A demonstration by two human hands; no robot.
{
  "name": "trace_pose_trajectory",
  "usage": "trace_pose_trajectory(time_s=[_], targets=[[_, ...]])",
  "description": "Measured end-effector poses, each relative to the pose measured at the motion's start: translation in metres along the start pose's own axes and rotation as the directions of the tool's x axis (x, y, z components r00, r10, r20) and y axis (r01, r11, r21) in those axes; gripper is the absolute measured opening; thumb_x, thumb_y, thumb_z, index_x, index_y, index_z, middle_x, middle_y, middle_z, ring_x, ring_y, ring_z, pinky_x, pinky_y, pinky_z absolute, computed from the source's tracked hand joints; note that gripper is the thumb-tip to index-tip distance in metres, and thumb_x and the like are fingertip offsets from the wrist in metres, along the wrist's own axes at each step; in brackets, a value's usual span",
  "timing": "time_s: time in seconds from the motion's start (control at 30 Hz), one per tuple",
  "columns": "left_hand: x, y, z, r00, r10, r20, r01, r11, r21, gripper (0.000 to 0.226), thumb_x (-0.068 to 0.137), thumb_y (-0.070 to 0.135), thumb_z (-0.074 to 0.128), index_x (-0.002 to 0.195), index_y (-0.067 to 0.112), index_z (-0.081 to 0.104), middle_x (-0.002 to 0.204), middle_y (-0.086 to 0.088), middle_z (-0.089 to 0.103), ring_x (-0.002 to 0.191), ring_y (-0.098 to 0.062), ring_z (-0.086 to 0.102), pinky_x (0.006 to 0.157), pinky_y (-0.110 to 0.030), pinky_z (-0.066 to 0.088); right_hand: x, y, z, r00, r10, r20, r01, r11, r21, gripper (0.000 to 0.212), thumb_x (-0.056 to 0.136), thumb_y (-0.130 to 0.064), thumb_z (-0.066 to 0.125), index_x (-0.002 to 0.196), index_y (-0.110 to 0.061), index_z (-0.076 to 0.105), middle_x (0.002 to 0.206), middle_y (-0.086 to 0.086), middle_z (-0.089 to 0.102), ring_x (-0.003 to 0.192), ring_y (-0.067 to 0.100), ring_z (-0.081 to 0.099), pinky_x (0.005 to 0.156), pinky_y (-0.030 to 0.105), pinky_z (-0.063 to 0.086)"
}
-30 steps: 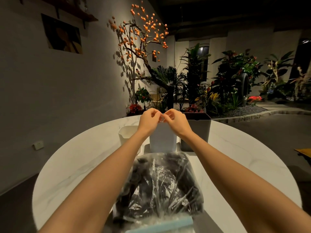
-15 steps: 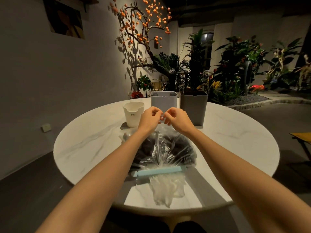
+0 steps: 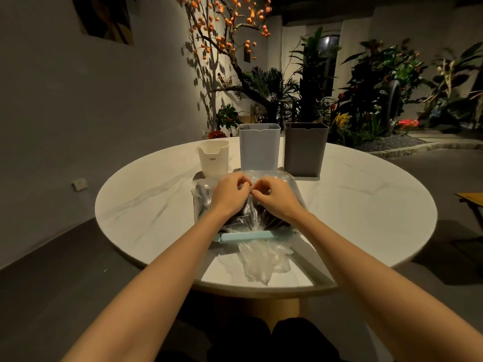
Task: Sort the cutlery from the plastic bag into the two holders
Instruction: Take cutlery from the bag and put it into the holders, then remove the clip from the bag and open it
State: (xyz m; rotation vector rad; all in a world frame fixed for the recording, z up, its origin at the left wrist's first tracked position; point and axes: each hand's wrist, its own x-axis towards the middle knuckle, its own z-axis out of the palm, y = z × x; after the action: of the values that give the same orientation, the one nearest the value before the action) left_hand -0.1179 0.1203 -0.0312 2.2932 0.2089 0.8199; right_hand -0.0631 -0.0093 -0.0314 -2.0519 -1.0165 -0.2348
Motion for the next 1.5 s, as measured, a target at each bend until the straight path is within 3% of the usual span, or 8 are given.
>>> trace_pose_trajectory(time_s=[0.43, 0.6, 0.8, 0.93, 1.03, 1.17, 1.3, 1.5], targets=[[0.026, -0.010, 0.017, 0.990, 0.110, 0.092, -0.101, 0.991, -0.092, 0.015, 0.090, 0.011, 0.058, 0.087, 0.024, 0.065, 0.096, 0.000, 0.066, 0.094, -0.015, 0.062, 0.090, -0.037, 0.053, 0.011, 0.025, 0.006, 0.995, 0.001, -0.100, -0.022, 0.978, -0.209, 0.018, 0.091, -0.028, 0.061, 0.097, -0.012, 0.068, 0.104, 0.008, 0.059, 0.095, 0.020, 0.055, 0.085, 0.041, 0.051], [0.034, -0.008, 0.014, 0.982, 0.071, 0.174, -0.020, 0.960, -0.281, 0.013, 0.096, 0.010, 0.053, 0.098, 0.014, 0.065, 0.092, 0.001, 0.066, 0.088, -0.009, 0.062, 0.078, -0.015, 0.051, 0.001, 0.014, 0.006, 0.936, -0.283, -0.208, 0.240, 0.948, -0.210, 0.019, 0.089, -0.027, 0.062, 0.092, -0.008, 0.065, 0.089, 0.007, 0.065, 0.081, 0.021, 0.058, 0.072, 0.039, 0.053], [0.022, -0.011, -0.003, 0.993, 0.020, 0.114, 0.039, 0.867, -0.497, 0.016, 0.097, 0.003, 0.048, 0.104, -0.001, 0.063, 0.088, -0.006, 0.065, 0.076, 0.000, 0.062, 0.071, -0.016, 0.050, -0.020, -0.012, 0.001, 0.892, -0.367, 0.264, 0.384, 0.923, -0.014, 0.036, 0.078, -0.064, 0.056, 0.081, -0.029, 0.062, 0.074, -0.015, 0.057, 0.068, 0.005, 0.054, 0.063, 0.021, 0.048], [0.006, -0.008, -0.015, 0.993, 0.114, 0.040, -0.090, 0.919, -0.385, 0.010, 0.095, 0.009, 0.056, 0.093, 0.004, 0.065, 0.076, 0.001, 0.064, 0.064, 0.002, 0.059, 0.065, -0.013, 0.048, -0.025, -0.007, -0.001, 0.848, -0.383, 0.367, 0.444, 0.891, -0.097, 0.043, 0.074, -0.067, 0.061, 0.094, -0.031, 0.053, 0.089, -0.014, 0.053, 0.082, 0.007, 0.047, 0.080, 0.029, 0.042], [-0.010, -0.016, -0.023, 0.975, 0.198, -0.105, -0.219, 0.941, -0.259, 0.018, 0.091, 0.020, 0.058, 0.074, 0.013, 0.060, 0.064, 0.008, 0.058, 0.059, -0.003, 0.053, 0.061, -0.015, 0.044, -0.028, -0.008, -0.002, 0.848, -0.382, 0.368, 0.457, 0.878, -0.142, 0.027, 0.085, -0.047, 0.065, 0.101, -0.027, 0.056, 0.095, -0.011, 0.055, 0.087, 0.008, 0.047, 0.084, 0.035, 0.041], [-0.028, -0.031, -0.034, 0.939, 0.305, -0.158, -0.321, 0.943, -0.088, 0.036, 0.089, 0.024, 0.055, 0.056, 0.033, 0.045, 0.048, 0.016, 0.045, 0.047, -0.006, 0.042, 0.053, -0.016, 0.034, -0.026, -0.007, 0.005, 0.893, -0.378, 0.246, 0.406, 0.910, -0.078, 0.014, 0.092, -0.029, 0.060, 0.104, -0.023, 0.062, 0.096, -0.008, 0.063, 0.083, 0.012, 0.057, 0.074, 0.038, 0.052], [-0.033, -0.035, -0.035, 0.937, 0.308, -0.164, -0.292, 0.950, 0.114, 0.046, 0.092, 0.033, 0.051, 0.048, 0.022, 0.047, 0.042, 0.010, 0.040, 0.042, -0.011, 0.037, 0.048, -0.022, 0.027, -0.021, 0.002, 0.002, 0.943, -0.306, 0.128, 0.314, 0.948, -0.047, 0.013, 0.096, -0.013, 0.054, 0.103, -0.015, 0.065, 0.099, -0.008, 0.062, 0.091, 0.015, 0.058, 0.081, 0.043, 0.053], [-0.035, -0.036, -0.033, 0.967, 0.233, -0.101, -0.210, 0.958, 0.194, 0.048, 0.092, 0.037, 0.043, 0.045, 0.027, 0.036, 0.041, 0.011, 0.038, 0.042, -0.012, 0.037, 0.048, -0.023, 0.022, -0.030, -0.009, 0.001, 0.875, -0.309, 0.372, 0.383, 0.913, -0.142, 0.033, 0.081, -0.058, 0.064, 0.094, -0.030, 0.054, 0.091, -0.015, 0.051, 0.085, 0.007, 0.044, 0.079, 0.028, 0.036]])
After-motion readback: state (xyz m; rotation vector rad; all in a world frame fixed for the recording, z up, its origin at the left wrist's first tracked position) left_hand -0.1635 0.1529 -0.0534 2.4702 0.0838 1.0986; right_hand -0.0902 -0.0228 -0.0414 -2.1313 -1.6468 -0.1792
